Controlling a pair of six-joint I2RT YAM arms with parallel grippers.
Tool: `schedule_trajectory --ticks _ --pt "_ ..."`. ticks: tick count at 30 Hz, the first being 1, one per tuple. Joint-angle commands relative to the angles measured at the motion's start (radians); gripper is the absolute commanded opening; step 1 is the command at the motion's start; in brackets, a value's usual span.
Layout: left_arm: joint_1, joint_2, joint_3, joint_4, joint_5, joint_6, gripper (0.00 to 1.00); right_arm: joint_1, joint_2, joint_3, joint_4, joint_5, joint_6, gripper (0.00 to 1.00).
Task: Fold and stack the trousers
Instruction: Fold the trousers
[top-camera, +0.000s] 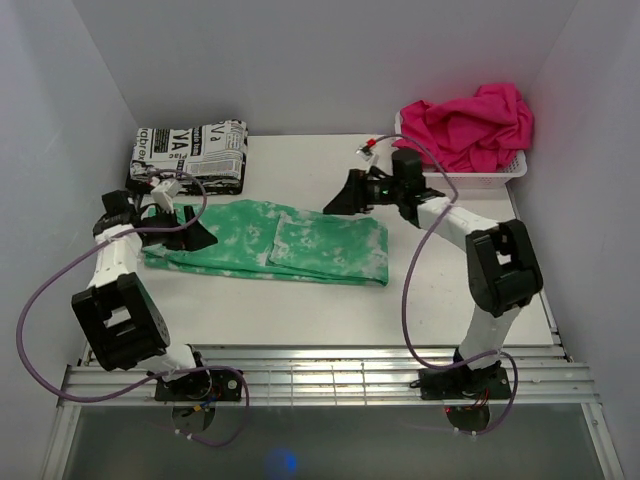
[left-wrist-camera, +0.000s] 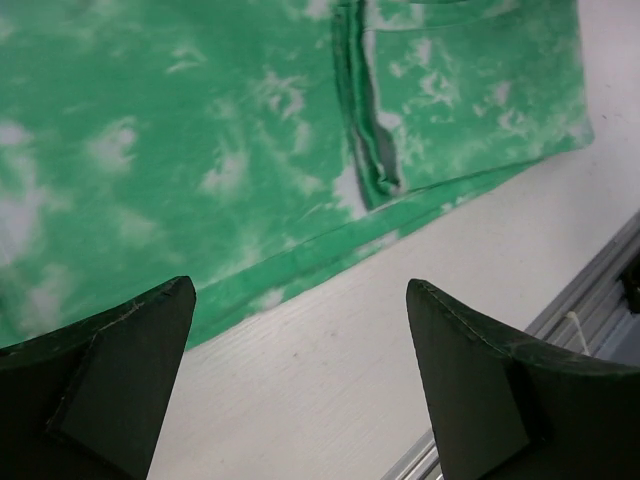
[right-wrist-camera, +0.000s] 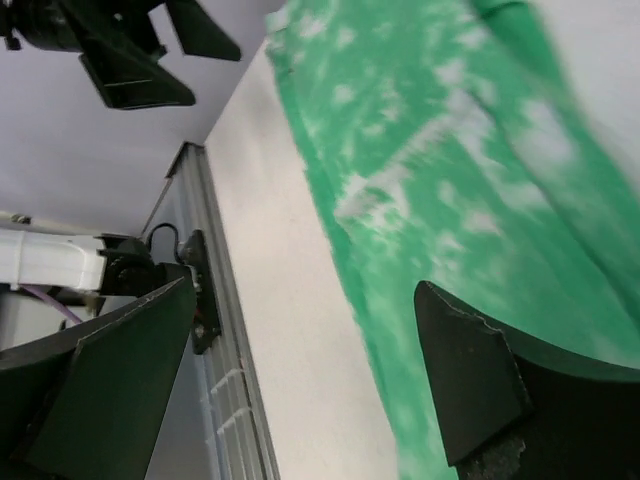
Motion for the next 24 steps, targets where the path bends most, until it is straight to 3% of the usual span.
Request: schedule_trajectory --ticks 1,7,11,24 --pt "-0.131 0.000 -0.016 0.089 0.016 -0.160 0.98 -0.190 -0.148 -0.140 -0.148 0.037 -0.156 0.94" --pt "-0.323 0.129 -0.020 0.321 0.050 -0.355 0.95 -0.425 -0.261 -0.268 -0.425 0.126 -0.430 0.89" --pt "-0.395 0.259 0.041 0.418 0.026 -0.454 0.91 -0.450 -0.209 -0.276 -0.540 0.146 -0.519 0.88" --pt "-0.523 0.425 0.059 0.530 -0.063 -0.607 0.88 -0.445 0.025 -0.366 -0.299 -0.031 -0.323 0.87"
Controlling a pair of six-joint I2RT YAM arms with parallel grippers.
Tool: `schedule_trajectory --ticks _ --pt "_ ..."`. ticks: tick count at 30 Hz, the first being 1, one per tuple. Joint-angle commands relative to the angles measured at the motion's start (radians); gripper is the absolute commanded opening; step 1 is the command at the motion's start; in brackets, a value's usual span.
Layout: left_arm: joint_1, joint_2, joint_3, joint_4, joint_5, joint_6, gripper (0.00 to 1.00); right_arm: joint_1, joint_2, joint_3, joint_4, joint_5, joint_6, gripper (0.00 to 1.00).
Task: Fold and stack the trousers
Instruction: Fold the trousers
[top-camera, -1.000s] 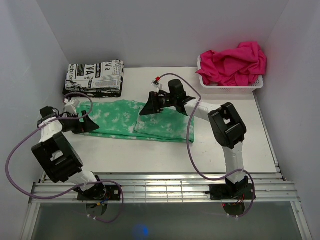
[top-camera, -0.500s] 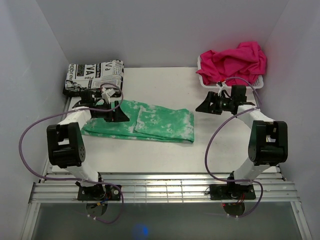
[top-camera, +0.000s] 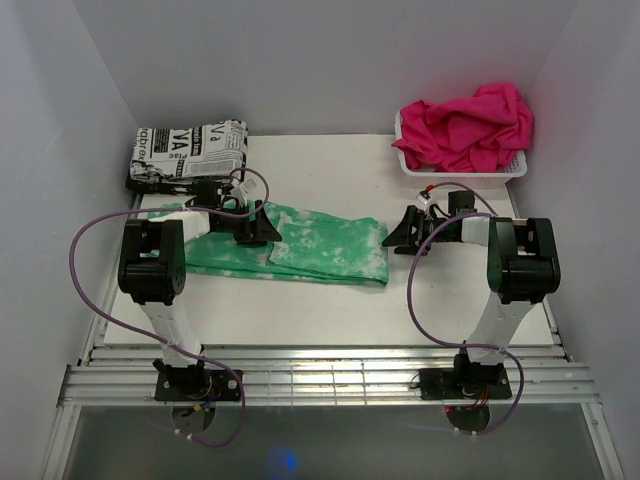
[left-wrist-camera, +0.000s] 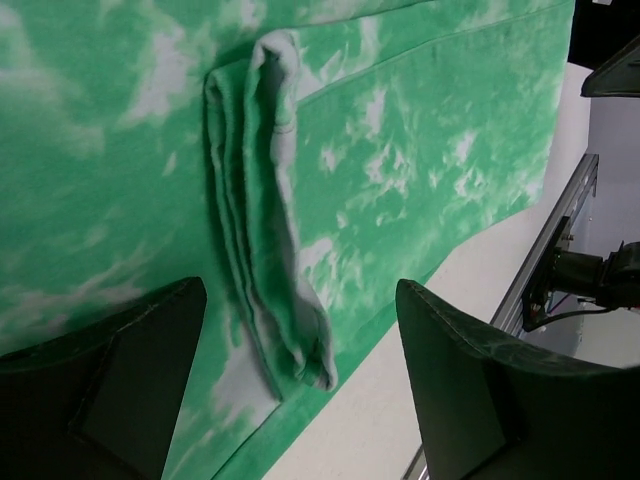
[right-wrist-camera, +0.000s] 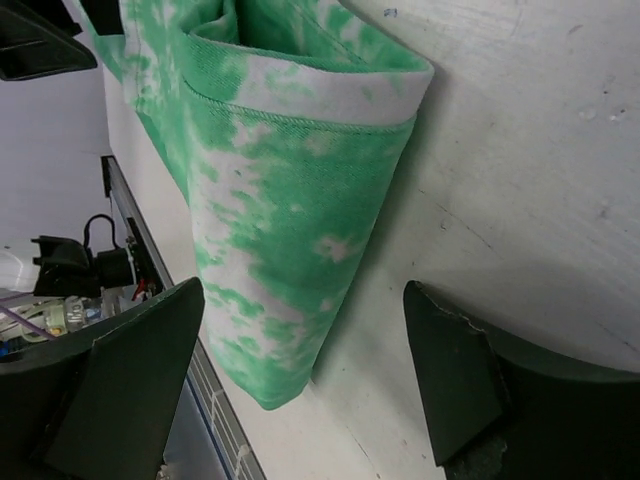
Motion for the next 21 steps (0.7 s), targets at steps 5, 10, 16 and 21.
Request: schedule_trajectory --ticks 5,10,16,21 --pt "-0.024 0.026 0.005 0.067 -0.075 -0.067 0.81 0.008 0.054 -0.052 0.105 -0.040 0.049 0.91" --pt "-0.025 0.042 -0.003 0.108 -0.089 -0.111 0.74 0.031 0.088 -0.041 0.119 -0.016 0.050 0.84" --pt "-0.027 0.075 0.005 0.149 -0.054 -0.156 0.72 0.030 0.138 -0.020 0.125 -0.031 0.027 0.44" --pt "-0.030 0.085 0.006 0.157 -0.092 -0.165 0.66 0.018 0.145 -0.015 0.103 -0.036 -0.003 0.08"
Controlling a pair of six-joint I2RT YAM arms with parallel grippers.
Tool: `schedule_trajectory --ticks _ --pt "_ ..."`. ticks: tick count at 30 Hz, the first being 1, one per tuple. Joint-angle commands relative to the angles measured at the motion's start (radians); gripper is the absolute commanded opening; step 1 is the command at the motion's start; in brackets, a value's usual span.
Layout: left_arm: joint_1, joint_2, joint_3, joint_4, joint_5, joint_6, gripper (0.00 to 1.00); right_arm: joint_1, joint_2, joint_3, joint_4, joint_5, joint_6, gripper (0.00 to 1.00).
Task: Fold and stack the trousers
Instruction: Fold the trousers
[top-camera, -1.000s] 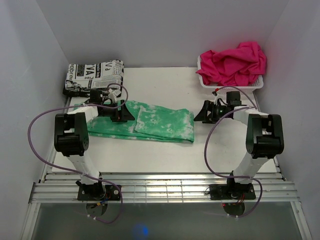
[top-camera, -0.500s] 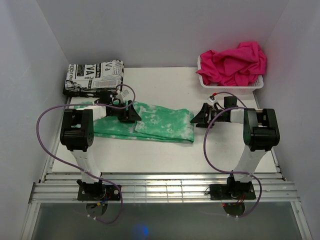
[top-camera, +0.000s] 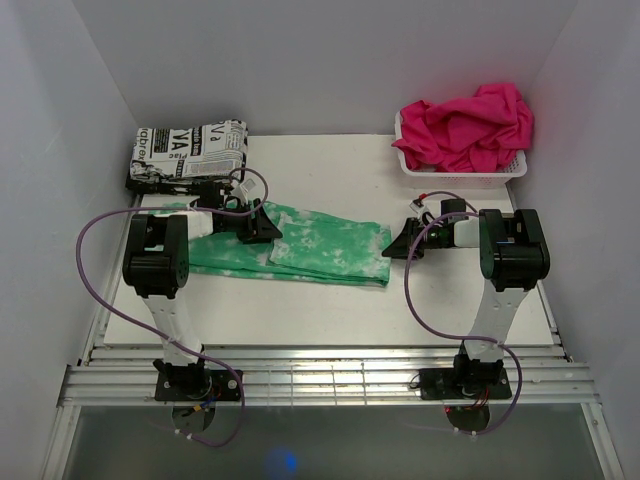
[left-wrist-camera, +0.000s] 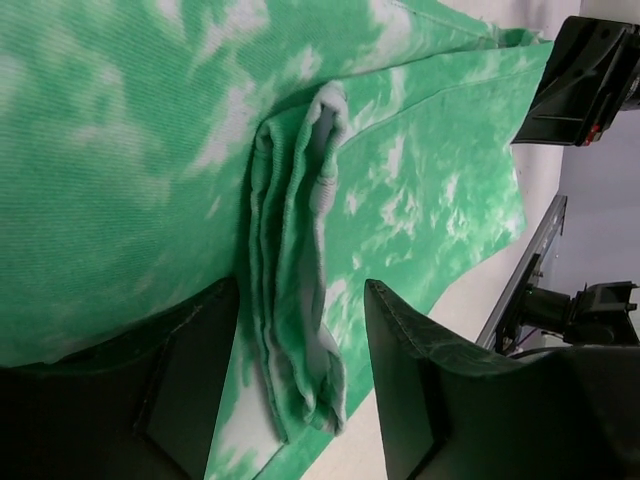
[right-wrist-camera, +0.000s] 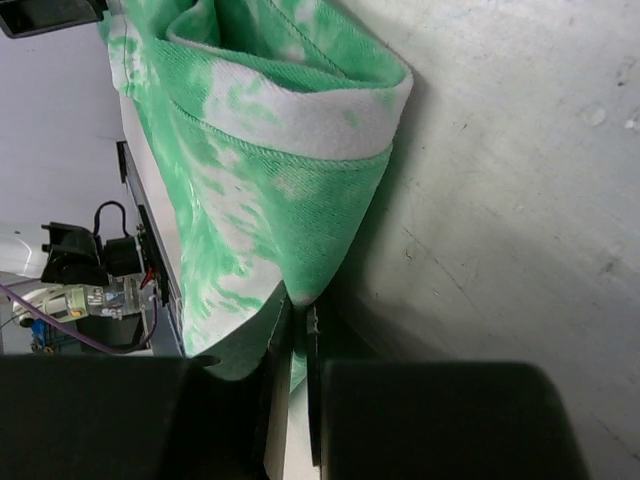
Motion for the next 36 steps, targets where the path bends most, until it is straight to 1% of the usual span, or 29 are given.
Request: schedule_trajectory --ticks 1,4,5,7,8,11,12,16,19,22,24,25,26,27,28,29,31,32,35,36 --pt "-0.004 0.018 0.002 0.016 -0.066 0.001 0.64 -0.007 0.018 0.010 -0.061 0.041 -0.062 0.08" --pt "-0.006 -0.002 -0.012 0.033 -0.083 0.001 0.46 -0.021 0.015 0.015 -0.065 0.043 -0.083 0.08" --pt "-0.006 -0.008 -0.016 0.039 -0.095 0.004 0.34 -0.021 0.007 0.012 -0.065 0.046 -0.085 0.08" --pt "-0.003 -0.029 -0.025 0.052 -0.090 0.011 0.31 -0.021 0.004 0.016 -0.065 0.038 -0.095 0.08" --pt "-0.004 -0.035 -0.025 0.062 -0.077 0.024 0.30 -0.022 0.006 0.022 -0.101 0.038 -0.103 0.08" --pt "-0.004 -0.039 -0.019 0.070 -0.005 0.025 0.13 -0.021 0.010 0.028 -0.118 0.041 -0.119 0.08" --pt "-0.003 -0.043 -0.019 0.073 0.008 0.025 0.00 -0.021 0.010 0.028 -0.120 0.046 -0.123 0.08" --pt "-0.004 -0.097 -0.048 0.099 0.014 0.033 0.00 -0.021 0.010 0.030 -0.123 0.055 -0.134 0.08" --pt "-0.004 -0.138 -0.059 0.096 -0.047 0.067 0.00 -0.021 0.007 0.033 -0.126 0.064 -0.137 0.08" --pt "-0.003 -0.109 -0.039 0.044 -0.151 0.114 0.00 -0.021 0.004 0.036 -0.134 0.072 -0.132 0.08" --pt "-0.003 -0.069 -0.006 -0.005 -0.178 0.131 0.00 -0.021 0.000 0.036 -0.137 0.077 -0.126 0.08" --pt "-0.004 -0.063 0.004 -0.032 -0.181 0.146 0.22 -0.022 -0.005 0.039 -0.144 0.072 -0.125 0.16" --pt "-0.004 -0.065 0.007 -0.033 -0.169 0.153 0.39 -0.021 -0.008 0.044 -0.150 0.069 -0.125 0.27" --pt "-0.004 -0.092 0.004 -0.034 -0.147 0.165 0.50 -0.021 -0.011 0.044 -0.158 0.064 -0.117 0.38" --pt "-0.006 -0.117 -0.007 -0.015 -0.139 0.189 0.56 -0.022 -0.022 0.047 -0.181 0.057 -0.119 0.45" --pt "-0.006 -0.144 -0.019 0.001 -0.136 0.197 0.65 -0.021 -0.031 0.053 -0.193 0.051 -0.122 0.54" --pt "-0.006 -0.214 -0.038 0.012 -0.135 0.226 0.67 -0.021 -0.065 0.050 -0.236 0.052 -0.122 0.66" --pt "-0.006 -0.232 -0.039 0.007 -0.135 0.237 0.67 -0.021 -0.077 0.032 -0.246 0.049 -0.122 0.75" --pt "-0.007 -0.282 -0.050 -0.010 -0.136 0.258 0.67 -0.021 -0.117 -0.028 -0.237 0.044 -0.100 0.89" --pt "-0.007 -0.292 -0.053 -0.011 -0.130 0.258 0.67 -0.021 -0.114 -0.040 -0.229 0.040 -0.100 0.91"
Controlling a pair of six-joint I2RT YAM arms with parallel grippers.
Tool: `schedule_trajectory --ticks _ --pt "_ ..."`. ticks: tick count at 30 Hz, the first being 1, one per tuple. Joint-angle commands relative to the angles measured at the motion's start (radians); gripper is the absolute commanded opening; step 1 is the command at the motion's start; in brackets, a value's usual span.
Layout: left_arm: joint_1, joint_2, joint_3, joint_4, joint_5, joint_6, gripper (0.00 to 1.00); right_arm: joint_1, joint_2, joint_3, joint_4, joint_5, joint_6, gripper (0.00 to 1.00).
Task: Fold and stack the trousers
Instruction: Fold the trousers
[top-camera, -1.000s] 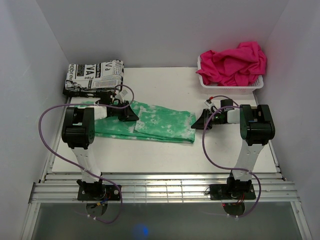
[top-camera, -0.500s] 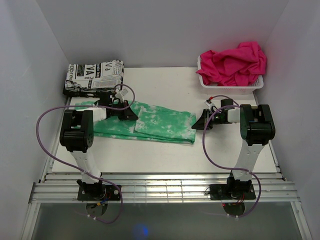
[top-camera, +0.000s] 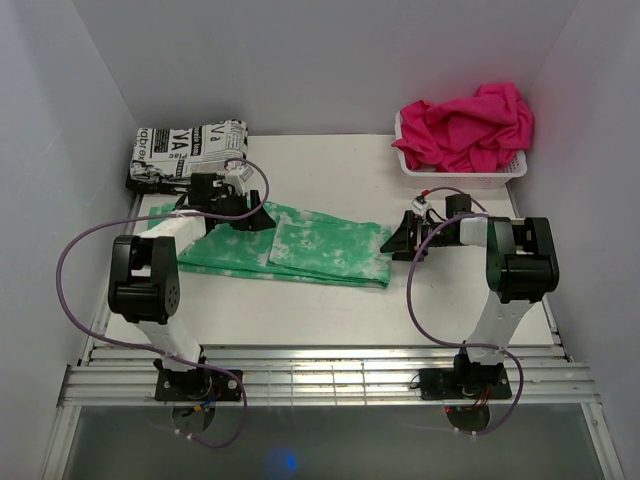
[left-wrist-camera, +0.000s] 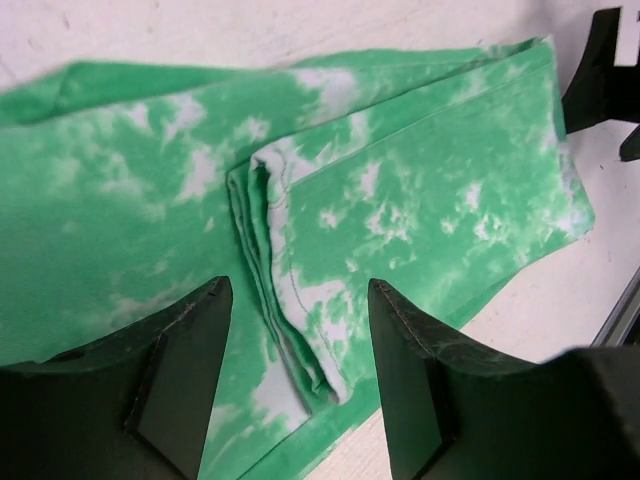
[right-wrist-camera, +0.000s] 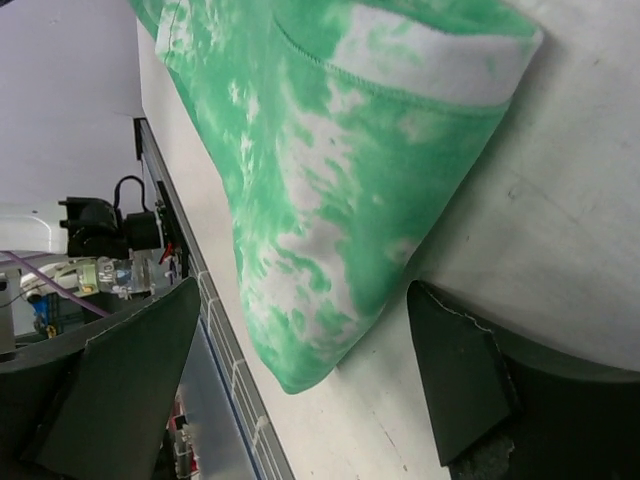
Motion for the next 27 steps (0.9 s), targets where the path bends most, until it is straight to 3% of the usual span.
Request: schedule_trajectory --ticks 1,6,15,18,19,22,27 --pt "0.004 -0.094 -0.021 -0.005 0.025 0.049 0.67 -0.006 -0.003 -0.066 -0.046 0.073 -0.022 0.91" --pt "-0.021 -0.078 -0.043 0.018 0.182 0.002 0.64 -0.001 0.062 -0.112 0.026 0.031 0.010 0.87" --pt "-0.028 0.070 -0.145 0.169 0.197 -0.159 0.57 0.005 0.102 -0.139 -0.141 0.008 -0.143 0.84" --pt "-0.029 0.100 -0.139 0.176 0.142 -0.185 0.56 0.016 0.099 -0.158 -0.117 0.007 -0.142 0.68" --pt "-0.026 0.116 -0.138 0.165 0.127 -0.188 0.56 0.019 0.099 -0.155 -0.114 0.008 -0.146 0.48" --pt "-0.022 0.120 -0.136 0.148 0.099 -0.191 0.56 0.014 0.094 -0.124 -0.143 0.011 -0.190 0.08" --pt "-0.022 0.087 -0.133 0.096 0.108 -0.150 0.57 -0.055 -0.011 -0.106 -0.248 0.065 -0.296 0.08"
